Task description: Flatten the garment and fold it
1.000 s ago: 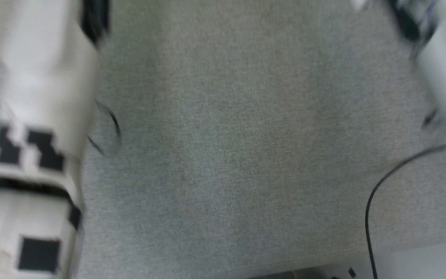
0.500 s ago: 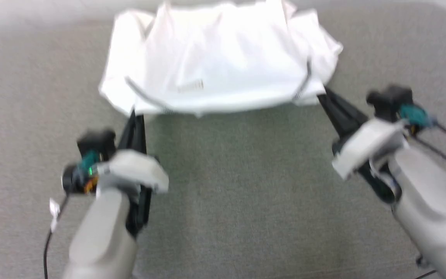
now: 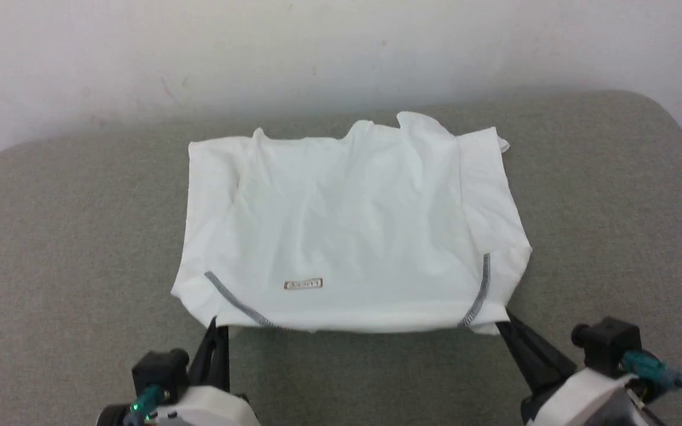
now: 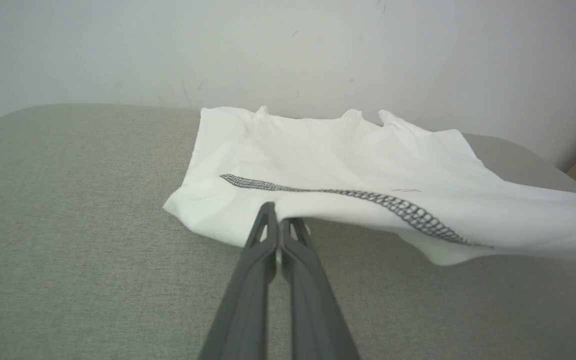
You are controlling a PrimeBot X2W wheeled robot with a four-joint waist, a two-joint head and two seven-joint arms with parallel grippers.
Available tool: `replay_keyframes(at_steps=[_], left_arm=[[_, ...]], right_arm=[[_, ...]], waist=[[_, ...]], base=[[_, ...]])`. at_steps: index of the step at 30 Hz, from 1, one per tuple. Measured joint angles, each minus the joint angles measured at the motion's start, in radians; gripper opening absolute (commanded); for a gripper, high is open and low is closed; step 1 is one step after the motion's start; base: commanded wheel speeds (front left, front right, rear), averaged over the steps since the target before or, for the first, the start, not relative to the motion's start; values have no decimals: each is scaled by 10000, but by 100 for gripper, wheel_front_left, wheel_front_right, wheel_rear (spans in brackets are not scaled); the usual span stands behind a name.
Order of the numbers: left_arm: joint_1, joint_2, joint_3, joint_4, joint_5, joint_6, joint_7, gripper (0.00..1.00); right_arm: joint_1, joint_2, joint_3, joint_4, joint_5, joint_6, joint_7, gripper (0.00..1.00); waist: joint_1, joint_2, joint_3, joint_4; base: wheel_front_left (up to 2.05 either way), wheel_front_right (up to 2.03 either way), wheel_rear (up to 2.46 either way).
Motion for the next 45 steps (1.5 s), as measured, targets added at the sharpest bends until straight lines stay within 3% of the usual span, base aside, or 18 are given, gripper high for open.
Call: replay_keyframes(at_steps=[8, 15, 19, 20, 22, 23, 24, 30, 36, 45], left_arm=[[2098, 69, -453, -828, -90, 397, 800, 0], [2719, -196, -803, 90, -374, 380, 761, 0], [2550, -437, -869, 895, -548, 35, 326, 0], [2459, -514, -853, 1085, -623, -38, 188, 20], [2237, -625, -867, 1429, -656, -169, -31, 100], [2142, -683, -849, 1538, -708, -238, -174, 100], [2044, -736, -851, 1641, -750, -318, -263, 100], [1860, -798, -782, 1432, -846, -499, -828, 100], [1691, -738, -328, 345, -853, -491, -1262, 100], [186, -207, 773, -104, -924, -596, -1421, 100]], right_arm=[[2905, 1243, -1354, -1202, -740, 2, 1118, 0], [3688, 1653, -1613, -600, -999, 0, 1271, 0], [3599, 1661, -1488, 127, -993, -2, 1210, 0], [3536, 1655, -1419, 293, -1007, -2, 1141, 11], [3360, 1622, -1243, 529, -940, -6, 1001, 58], [3273, 1609, -1129, 589, -918, -6, 920, 91], [3206, 1597, -1062, 635, -874, -6, 878, 100], [3179, 1453, -1083, 75, -821, -6, -56, 100], [3085, 1933, -2048, -608, -1114, -8, -1292, 100], [1923, 2314, -3317, -1283, -1526, -10, -1542, 100]], waist=[[1, 0, -420, 38], [1, 0, -534, 124], [2, 0, -488, 106], [3, 0, -484, 95], [3, 0, -495, 91], [3, 0, -503, 90], [3, 0, -514, 98], [3, 0, -544, 132], [3, 0, -490, 109], [3, 0, -47, -105]], base=[[0, 0, 0], [0, 0, 0], [0, 0, 0], [0, 0, 0], [0, 0, 0], [0, 0, 0], [0, 0, 0], [0, 0, 0], [0, 0, 0], [0, 0, 0]])
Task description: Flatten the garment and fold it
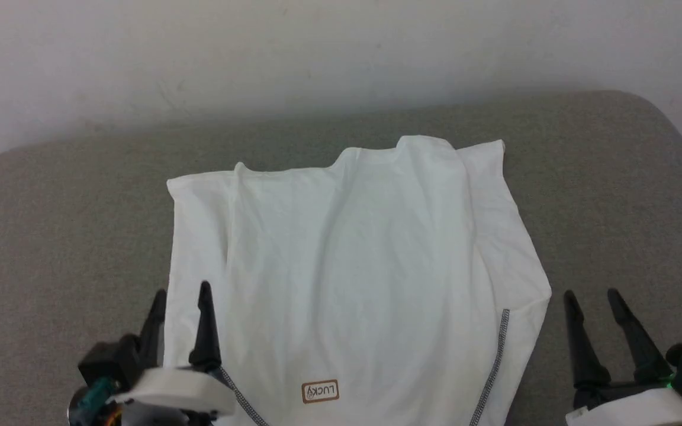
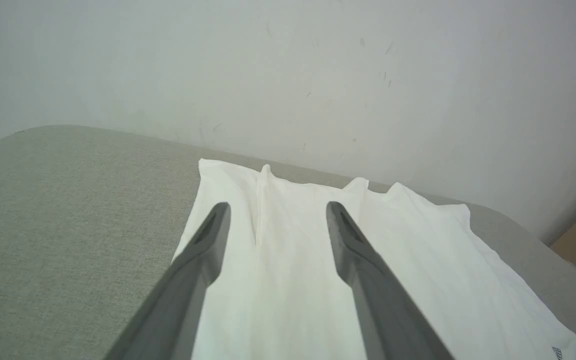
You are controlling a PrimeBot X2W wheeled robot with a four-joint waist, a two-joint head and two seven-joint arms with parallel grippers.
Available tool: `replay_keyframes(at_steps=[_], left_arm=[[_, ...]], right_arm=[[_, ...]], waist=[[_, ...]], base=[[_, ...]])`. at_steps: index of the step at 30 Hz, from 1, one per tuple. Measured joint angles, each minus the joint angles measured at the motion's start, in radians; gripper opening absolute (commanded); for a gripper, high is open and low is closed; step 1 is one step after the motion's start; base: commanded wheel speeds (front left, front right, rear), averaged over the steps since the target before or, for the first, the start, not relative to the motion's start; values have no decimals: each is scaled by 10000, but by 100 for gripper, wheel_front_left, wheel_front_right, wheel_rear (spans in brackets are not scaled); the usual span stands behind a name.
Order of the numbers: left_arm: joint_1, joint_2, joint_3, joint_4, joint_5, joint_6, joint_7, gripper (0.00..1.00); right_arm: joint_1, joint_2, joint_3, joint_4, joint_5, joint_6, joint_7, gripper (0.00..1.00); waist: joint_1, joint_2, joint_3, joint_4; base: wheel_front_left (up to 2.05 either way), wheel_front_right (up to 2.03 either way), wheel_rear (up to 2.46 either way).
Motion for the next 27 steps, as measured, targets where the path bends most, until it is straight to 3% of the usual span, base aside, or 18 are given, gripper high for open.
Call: replay_keyframes(at_steps=[3, 12, 21, 27], left_arm=[[-946, 230, 290, 318, -274, -257, 102, 100], [-4815, 1383, 719, 1852, -721, -1045, 1735, 100], [-8507, 2598, 407, 4274, -945, -1651, 5097, 100], [-9657, 3599, 150, 5584, -951, -1733, 7779, 100]], right_arm=[[-529, 15, -77, -178, 15, -4, 67, 100], [-2324, 44, 130, -176, 359, -4, -8, 100], [-3216, 46, 614, 305, 702, -6, -297, 100], [-3460, 56, 989, 729, 949, -6, -485, 100]], waist=[[1, 0, 296, -98], [3, 0, 1682, -487], [4, 0, 3177, -927], [2, -1, 3920, -1416]], base=[[0, 0, 0], [0, 0, 0], [0, 0, 0], [0, 0, 0]])
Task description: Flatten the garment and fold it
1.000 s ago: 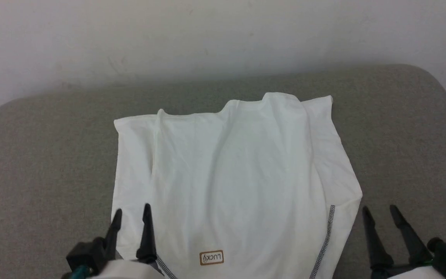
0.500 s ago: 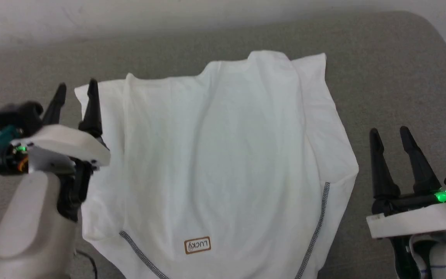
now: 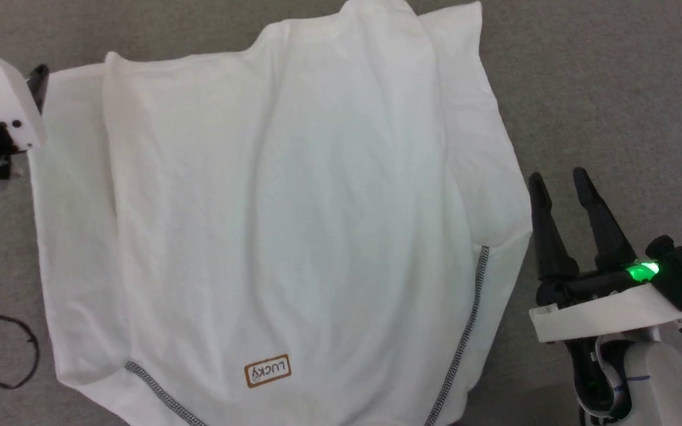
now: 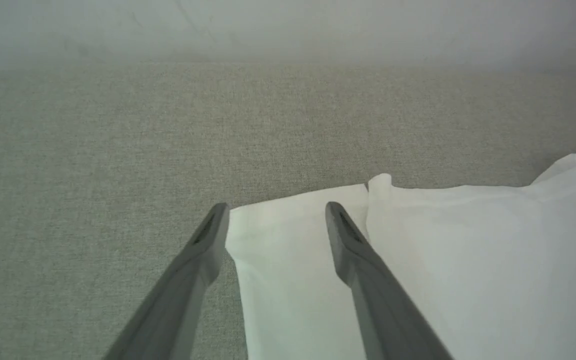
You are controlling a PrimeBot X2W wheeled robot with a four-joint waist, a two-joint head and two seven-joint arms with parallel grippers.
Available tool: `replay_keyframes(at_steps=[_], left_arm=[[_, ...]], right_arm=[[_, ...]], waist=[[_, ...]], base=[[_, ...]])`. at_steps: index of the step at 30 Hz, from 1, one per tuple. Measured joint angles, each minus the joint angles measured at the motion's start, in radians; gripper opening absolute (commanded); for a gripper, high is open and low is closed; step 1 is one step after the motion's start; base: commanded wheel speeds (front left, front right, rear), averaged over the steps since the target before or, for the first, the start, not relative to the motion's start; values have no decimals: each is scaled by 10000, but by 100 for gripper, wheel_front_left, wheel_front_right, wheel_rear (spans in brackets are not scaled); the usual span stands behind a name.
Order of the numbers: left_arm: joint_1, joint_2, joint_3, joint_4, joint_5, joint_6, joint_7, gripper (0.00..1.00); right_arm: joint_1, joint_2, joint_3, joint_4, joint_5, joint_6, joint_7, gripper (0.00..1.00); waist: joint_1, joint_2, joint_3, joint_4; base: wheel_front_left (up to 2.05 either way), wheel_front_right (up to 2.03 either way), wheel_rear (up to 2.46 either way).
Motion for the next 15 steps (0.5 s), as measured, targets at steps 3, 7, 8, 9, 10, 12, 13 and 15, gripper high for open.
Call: replay_keyframes(at_steps=[3, 7, 8, 9, 10, 12, 13, 15], left_arm=[[-248, 299, -94, 347, -27, 29, 1103, 100], [-292, 742, -217, 589, -50, 318, 2389, 100], [-332, 865, -217, 562, -50, 405, 2627, 100], [-362, 1011, -245, 502, -33, 468, 2855, 100], [-361, 1120, -263, 451, -23, 483, 3083, 100], [-403, 1319, -353, 234, -19, 575, 3795, 78], [-421, 1398, -376, 92, -29, 625, 4153, 47], [-424, 1507, -412, -284, -38, 658, 4552, 0]], right_arm=[[-59, -4, 92, 192, 84, 0, -86, 100], [-183, -6, 295, 374, 244, 0, -176, 100], [-211, 0, 345, 426, 276, 0, -196, 100], [-234, 0, 405, 470, 318, 0, -234, 100], [-246, -4, 428, 508, 345, 0, -245, 100], [-254, 0, 433, 568, 399, 0, -261, 100], [-252, -4, 416, 589, 405, 0, -265, 100], [-253, -8, 364, 627, 395, 0, -311, 100]], waist=[[0, 0, 262, -289], [-2, 0, 563, -650], [-3, 1, 631, -736], [-6, 0, 700, -822], [-5, 0, 764, -904], [-6, 1, 880, -1053], [-7, 1, 935, -1106], [-6, 0, 1044, -1173]], base=[[0, 0, 0], [0, 0, 0], [0, 0, 0], [0, 0, 0], [0, 0, 0], [0, 0, 0], [0, 0, 0], [0, 0, 0]])
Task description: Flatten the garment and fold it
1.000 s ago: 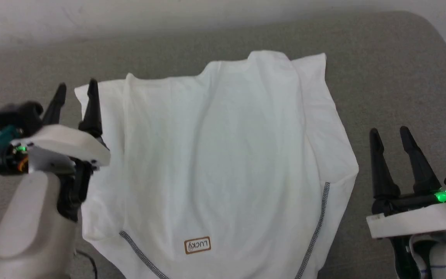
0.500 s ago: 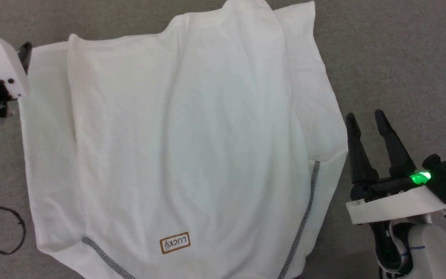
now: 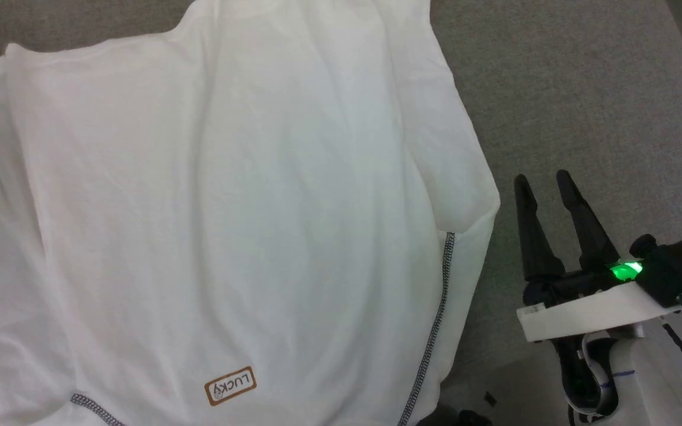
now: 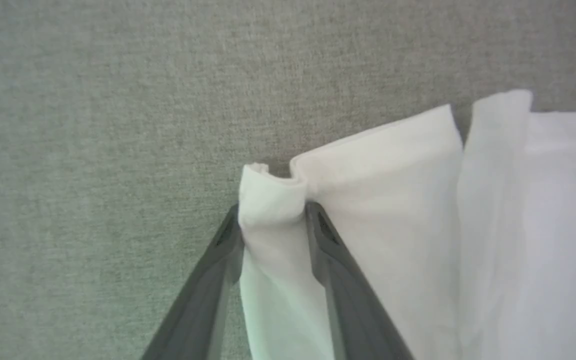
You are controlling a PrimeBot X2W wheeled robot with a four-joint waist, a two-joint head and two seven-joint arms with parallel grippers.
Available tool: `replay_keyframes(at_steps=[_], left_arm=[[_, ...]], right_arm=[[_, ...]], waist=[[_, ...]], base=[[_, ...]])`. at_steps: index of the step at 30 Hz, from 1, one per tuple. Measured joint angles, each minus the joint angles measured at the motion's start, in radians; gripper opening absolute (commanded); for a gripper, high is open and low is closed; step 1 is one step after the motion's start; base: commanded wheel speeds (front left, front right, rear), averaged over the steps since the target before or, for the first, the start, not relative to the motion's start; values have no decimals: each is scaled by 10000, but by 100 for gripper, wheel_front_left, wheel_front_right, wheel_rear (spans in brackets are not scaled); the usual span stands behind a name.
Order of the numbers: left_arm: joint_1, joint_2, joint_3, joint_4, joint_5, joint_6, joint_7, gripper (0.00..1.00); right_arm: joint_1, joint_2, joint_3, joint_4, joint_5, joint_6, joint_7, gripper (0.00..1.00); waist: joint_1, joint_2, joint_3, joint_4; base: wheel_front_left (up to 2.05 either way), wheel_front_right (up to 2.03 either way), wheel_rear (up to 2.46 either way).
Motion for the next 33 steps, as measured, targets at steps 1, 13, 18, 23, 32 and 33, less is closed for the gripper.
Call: replay_keyframes(at_steps=[1, 13, 18, 23, 32, 33], left_arm=[[38, 36, -2, -150, 2, 81, 56, 0], [1220, -541, -84, -1043, 249, 593, -1877, 0], [1733, -1674, 286, -1193, 56, 1039, -4040, 0], [2305, -2113, 439, -1728, 75, 1191, -5651, 0], [4215, -2888, -685, -3925, 621, 1151, -6579, 0], [4512, -3037, -894, -4238, 627, 1162, -6583, 0]], right_arm=[[-5, -10, -8, 29, -104, 0, -4, 100], [-119, -8, -414, 102, -752, 2, 104, 100], [374, -8, -947, -84, -1016, 2, 397, 100], [972, -4, -1398, -481, -1241, 2, 869, 100], [2032, 4, -2059, -1300, -1358, 0, 1542, 100], [2138, 4, -2144, -1363, -1344, 0, 1603, 100]], waist=[[1, 0, 38, -25], [6, 0, -596, 284], [5, 0, -1335, 604], [3, 0, -2229, 939], [1, 0, -3772, 1505], [0, 0, -3914, 1553]], base=[[0, 0, 0], [0, 0, 0], [0, 0, 0], [0, 0, 0], [0, 0, 0], [0, 0, 0]])
